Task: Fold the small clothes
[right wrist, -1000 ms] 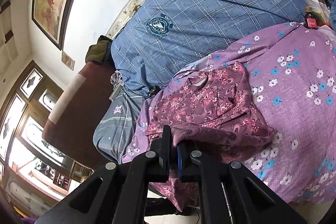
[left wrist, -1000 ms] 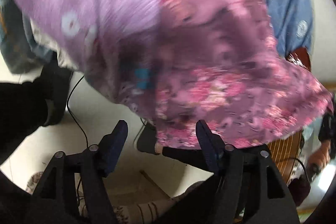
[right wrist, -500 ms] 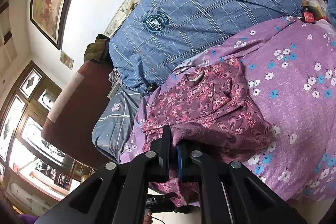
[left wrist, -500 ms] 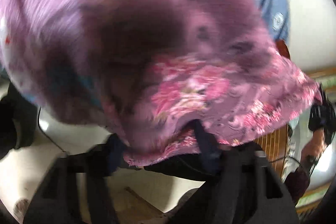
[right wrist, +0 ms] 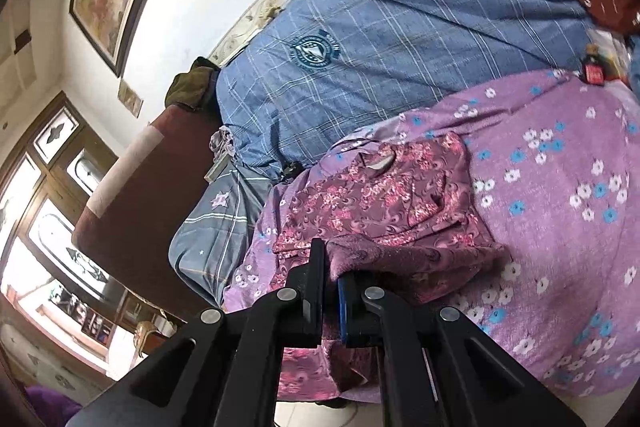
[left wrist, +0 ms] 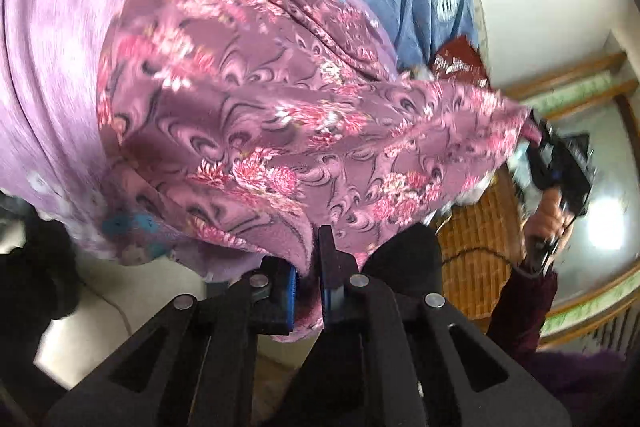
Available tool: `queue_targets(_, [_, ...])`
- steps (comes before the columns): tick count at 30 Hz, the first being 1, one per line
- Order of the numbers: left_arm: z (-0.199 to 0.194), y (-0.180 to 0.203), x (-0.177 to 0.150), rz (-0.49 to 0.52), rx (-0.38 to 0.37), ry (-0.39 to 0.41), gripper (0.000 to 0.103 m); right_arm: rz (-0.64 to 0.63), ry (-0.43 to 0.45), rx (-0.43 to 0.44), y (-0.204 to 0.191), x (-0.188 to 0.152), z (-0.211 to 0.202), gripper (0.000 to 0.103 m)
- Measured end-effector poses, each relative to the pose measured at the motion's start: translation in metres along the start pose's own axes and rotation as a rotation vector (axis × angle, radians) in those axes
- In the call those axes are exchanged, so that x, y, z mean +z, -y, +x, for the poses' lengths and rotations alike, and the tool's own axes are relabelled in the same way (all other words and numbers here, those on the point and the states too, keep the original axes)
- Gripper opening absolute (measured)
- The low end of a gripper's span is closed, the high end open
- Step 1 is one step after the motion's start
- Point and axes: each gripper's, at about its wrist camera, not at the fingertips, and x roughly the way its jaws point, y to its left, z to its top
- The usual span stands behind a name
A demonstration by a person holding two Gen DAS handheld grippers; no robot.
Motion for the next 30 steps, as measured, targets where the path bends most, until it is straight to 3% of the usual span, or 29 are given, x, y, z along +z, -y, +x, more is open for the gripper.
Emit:
queue_targets(3, [0.005, -0.006, 0.007, -0.004, 0.060, -0.068, 0.007, -0.031, -0.014, 0.004, -0.010, 0.001, 0.006, 0.005])
queue_targets(8, [-0.002, -0.009, -0.001, -0.058, 0.020, -0.105, 0.007, -0.026, -0.039, -0.001, -0.011, -0.005, 0.019, 0.005])
queue_targets(13, [-0.045, 0.027, 0.029, -0.022, -0.060, 0.009, 0.007, -0.029, -0.034, 0.000, -0.014, -0.003, 0.017, 0.005])
queue_targets(19, [-0.104, 0.066, 0.085, 0.097, -0.130, 0.243, 0.005, -0.038, 0.008, 0.036, -0.023, 0.012, 0.017, 0.005])
queue_targets(20, [-0.112, 0.073, 0.094, 0.124, -0.108, 0.280, 0.005, -0.041, 0.015, 0.043, -0.025, 0.015, 0.019, 0.005])
queue_targets(23, [-0.113, 0.072, 0.098, 0.128, -0.076, 0.268, 0.005, -0.034, 0.013, 0.037, -0.025, 0.018, 0.025, 0.005])
queue_targets(25, [-0.102, 0.062, 0.086, 0.102, -0.031, 0.211, 0.019, -0.023, 0.011, 0.032, -0.022, 0.019, 0.029, 0.005])
queue_targets(27, [-0.081, 0.038, 0.063, 0.033, 0.025, 0.151, 0.065, -0.010, 0.022, 0.038, -0.018, 0.020, 0.031, 0.005])
queue_targets(30, [-0.042, -0.003, 0.028, -0.124, 0.076, 0.035, 0.069, -0.003, 0.032, 0.035, -0.013, 0.022, 0.035, 0.005])
